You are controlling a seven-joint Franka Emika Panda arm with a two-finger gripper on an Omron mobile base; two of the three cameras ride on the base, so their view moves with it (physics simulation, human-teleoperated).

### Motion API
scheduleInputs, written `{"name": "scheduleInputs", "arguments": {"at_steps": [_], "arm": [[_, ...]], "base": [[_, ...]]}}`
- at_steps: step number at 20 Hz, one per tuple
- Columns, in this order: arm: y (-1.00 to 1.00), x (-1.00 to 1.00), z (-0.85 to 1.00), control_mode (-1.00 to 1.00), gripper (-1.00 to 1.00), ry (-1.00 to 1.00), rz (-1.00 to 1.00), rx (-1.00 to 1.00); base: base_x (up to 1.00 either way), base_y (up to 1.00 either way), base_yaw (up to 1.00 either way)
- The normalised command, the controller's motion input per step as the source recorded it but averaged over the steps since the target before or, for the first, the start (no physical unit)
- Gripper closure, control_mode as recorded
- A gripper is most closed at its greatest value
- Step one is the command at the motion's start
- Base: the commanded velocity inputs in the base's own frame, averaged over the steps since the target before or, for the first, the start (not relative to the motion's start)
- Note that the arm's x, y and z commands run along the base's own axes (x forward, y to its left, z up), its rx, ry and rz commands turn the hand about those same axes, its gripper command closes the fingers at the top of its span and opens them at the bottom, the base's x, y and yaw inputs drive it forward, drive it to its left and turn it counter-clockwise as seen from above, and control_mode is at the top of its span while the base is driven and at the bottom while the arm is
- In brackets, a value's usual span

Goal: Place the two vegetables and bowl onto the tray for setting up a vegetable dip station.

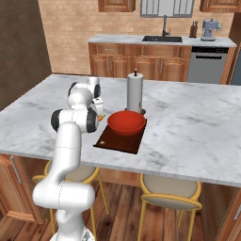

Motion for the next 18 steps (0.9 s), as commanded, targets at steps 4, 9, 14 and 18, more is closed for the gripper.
{"name": "scheduleInputs", "arguments": {"at_steps": [4, 9, 14, 18], "arm": [[0.00, 0.25, -0.15, -1.00, -1.00, -0.02, 0.00, 0.00], [0.00, 0.22, -0.15, -1.00, -1.00, -0.03, 0.00, 0.00], [0.00, 0.17, -0.14, -1.00, -1.00, 0.00, 0.00, 0.00], [0.00, 0.01, -0.10, -1.00, -1.00, 0.00, 0.00, 0.00]], "base": [[0.00, 0.00, 0.00], [0.00, 0.00, 0.00], [0.00, 0.00, 0.00], [0.00, 0.00, 0.00]]}}
